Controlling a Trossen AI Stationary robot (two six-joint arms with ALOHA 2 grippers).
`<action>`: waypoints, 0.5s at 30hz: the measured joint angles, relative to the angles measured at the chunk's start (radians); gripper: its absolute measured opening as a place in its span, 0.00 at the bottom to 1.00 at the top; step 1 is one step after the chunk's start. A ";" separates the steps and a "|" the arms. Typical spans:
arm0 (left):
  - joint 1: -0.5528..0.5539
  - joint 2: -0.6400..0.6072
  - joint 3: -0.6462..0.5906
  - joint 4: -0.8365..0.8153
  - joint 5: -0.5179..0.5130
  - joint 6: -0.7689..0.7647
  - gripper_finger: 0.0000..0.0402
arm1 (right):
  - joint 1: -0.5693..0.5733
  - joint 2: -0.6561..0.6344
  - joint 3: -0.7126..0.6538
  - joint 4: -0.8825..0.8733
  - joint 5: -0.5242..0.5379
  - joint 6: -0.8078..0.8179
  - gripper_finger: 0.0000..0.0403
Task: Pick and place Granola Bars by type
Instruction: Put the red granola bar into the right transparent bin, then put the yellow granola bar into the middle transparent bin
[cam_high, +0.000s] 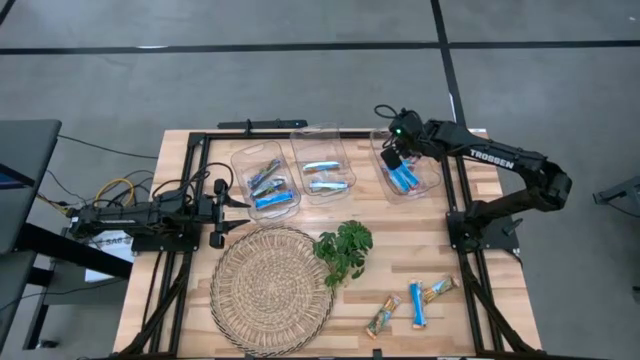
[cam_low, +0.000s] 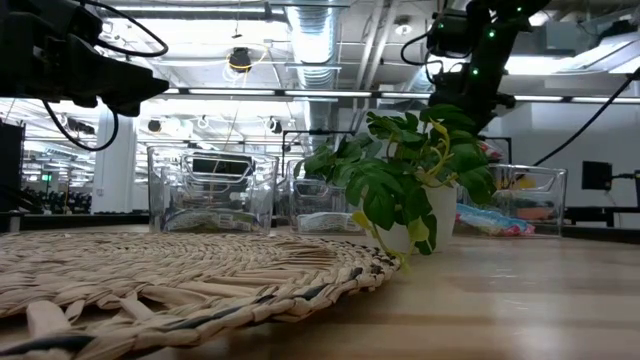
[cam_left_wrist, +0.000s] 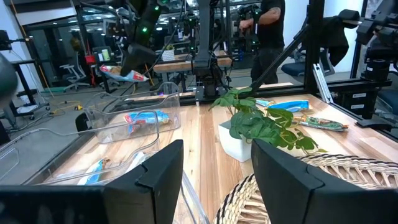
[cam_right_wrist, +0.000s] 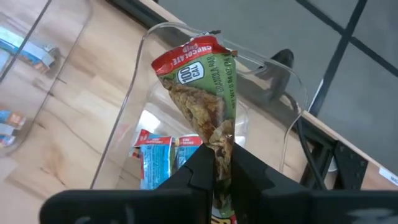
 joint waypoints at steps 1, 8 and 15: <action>0.000 0.000 0.000 0.000 0.000 0.000 0.46 | 0.000 0.000 0.000 0.000 0.000 0.000 0.07; 0.000 0.000 0.000 0.000 0.000 0.000 0.46 | 0.000 0.000 0.000 -0.011 0.004 -0.017 0.16; 0.000 0.000 0.000 0.000 0.000 0.000 0.46 | 0.000 0.000 0.000 -0.011 0.004 -0.018 0.31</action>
